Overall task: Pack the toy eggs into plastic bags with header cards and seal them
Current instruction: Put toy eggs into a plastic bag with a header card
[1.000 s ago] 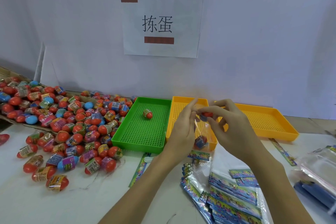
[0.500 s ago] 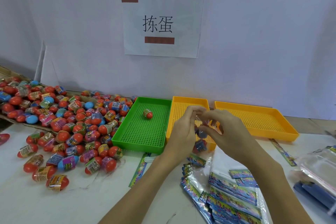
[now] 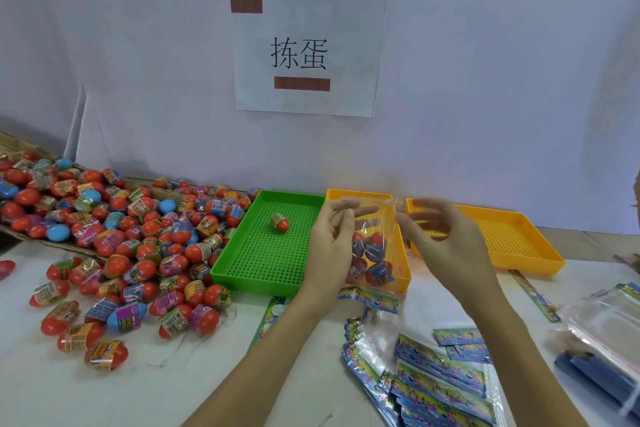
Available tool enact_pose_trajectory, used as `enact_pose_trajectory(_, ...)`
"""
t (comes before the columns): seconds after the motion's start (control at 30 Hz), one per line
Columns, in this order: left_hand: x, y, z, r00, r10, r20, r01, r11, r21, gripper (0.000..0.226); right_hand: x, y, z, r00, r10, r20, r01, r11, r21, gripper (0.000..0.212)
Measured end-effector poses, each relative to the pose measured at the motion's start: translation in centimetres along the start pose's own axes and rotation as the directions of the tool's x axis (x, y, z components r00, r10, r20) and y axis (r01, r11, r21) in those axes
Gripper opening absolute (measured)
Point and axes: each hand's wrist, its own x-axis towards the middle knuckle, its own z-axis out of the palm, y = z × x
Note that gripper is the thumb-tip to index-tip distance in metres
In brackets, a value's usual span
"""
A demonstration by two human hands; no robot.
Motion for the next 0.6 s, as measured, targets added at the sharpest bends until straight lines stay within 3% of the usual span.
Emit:
enact_pose_trajectory(0.1, 0.1, 0.1, 0.0, 0.997, -0.071, 0.025, 0.074, 0.988, -0.138, 0.017, -0.2, 0.7, 0.8, 0.953, 0.204, 0.224, -0.245, 0.954, 0.175, 0.043)
enact_pose_trajectory(0.2, 0.1, 0.3, 0.0, 0.992, -0.122, 0.044, 0.128, 0.971, -0.199, 0.016, -0.4, 1.3, 1.4, 0.934, 0.27, 0.234, -0.335, 0.887, 0.317, 0.023)
enact_pose_trajectory(0.37, 0.2, 0.5, -0.1, 0.962, -0.271, -0.046, 0.251, 0.936, -0.248, 0.009, -0.2, 1.4, 1.2, 0.92, 0.351, 0.173, -0.392, 0.831, 0.396, 0.011)
enact_pose_trajectory(0.6, 0.4, 0.8, -0.5, 0.94, -0.34, 0.006, 0.329, 0.903, -0.278, 0.024, -0.2, 1.1, 1.0, 0.923, 0.333, 0.195, -0.384, 0.844, 0.375, 0.015)
